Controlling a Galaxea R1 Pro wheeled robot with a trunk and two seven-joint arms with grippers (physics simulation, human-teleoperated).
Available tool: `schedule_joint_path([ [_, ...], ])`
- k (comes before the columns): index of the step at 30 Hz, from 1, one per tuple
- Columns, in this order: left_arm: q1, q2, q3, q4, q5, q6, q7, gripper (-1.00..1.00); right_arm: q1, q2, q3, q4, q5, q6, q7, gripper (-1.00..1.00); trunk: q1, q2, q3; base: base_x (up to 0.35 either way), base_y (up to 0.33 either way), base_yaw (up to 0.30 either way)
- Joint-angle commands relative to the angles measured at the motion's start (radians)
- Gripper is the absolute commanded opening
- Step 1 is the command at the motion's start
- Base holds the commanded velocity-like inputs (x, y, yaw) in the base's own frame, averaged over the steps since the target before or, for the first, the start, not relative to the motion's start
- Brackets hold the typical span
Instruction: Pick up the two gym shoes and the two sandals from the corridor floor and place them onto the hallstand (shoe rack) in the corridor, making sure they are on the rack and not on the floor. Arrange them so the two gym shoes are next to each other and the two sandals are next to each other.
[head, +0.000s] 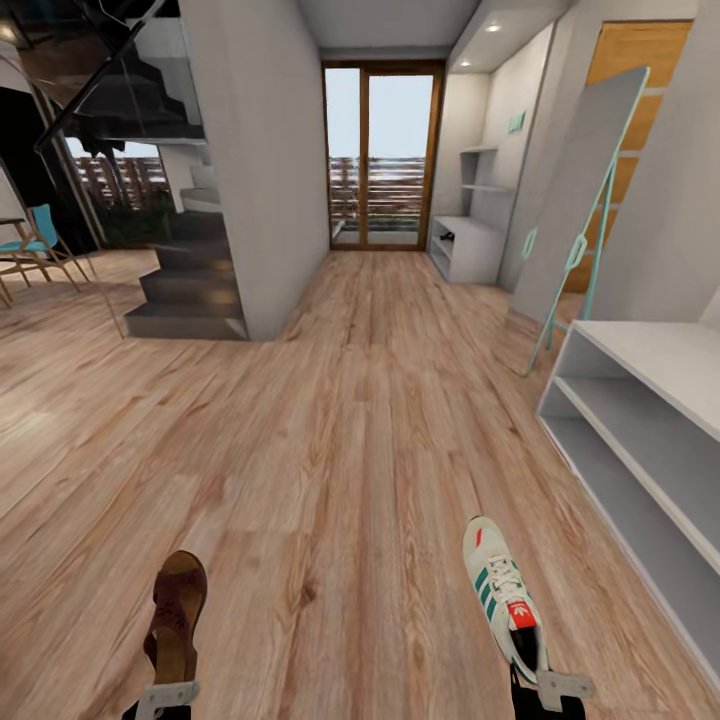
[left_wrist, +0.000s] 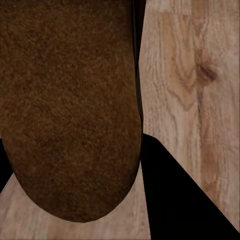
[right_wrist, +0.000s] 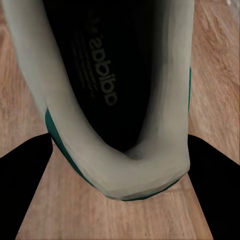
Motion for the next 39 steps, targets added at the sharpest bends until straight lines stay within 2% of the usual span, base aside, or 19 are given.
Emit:
schedule_joint_path([
  [1, -0.001, -0.001, 0.009, 0.0, -0.007, -0.002, -0.008, -1.0, -0.001, 0.0, -0.007, 0.001, 0.011, -0.002, -0.004, -1.0, 0.0, 0.0, -0.001, 0.336, 0.0, 0.0],
  [39, -0.001, -0.001, 0.009, 0.0, -0.007, -0.002, -0.008, -1.0, -0.001, 0.0, -0.007, 0.001, 0.011, -0.002, -0.004, -1.0, 0.0, 0.0, -0.001, 0.336, 0.0, 0.0],
])
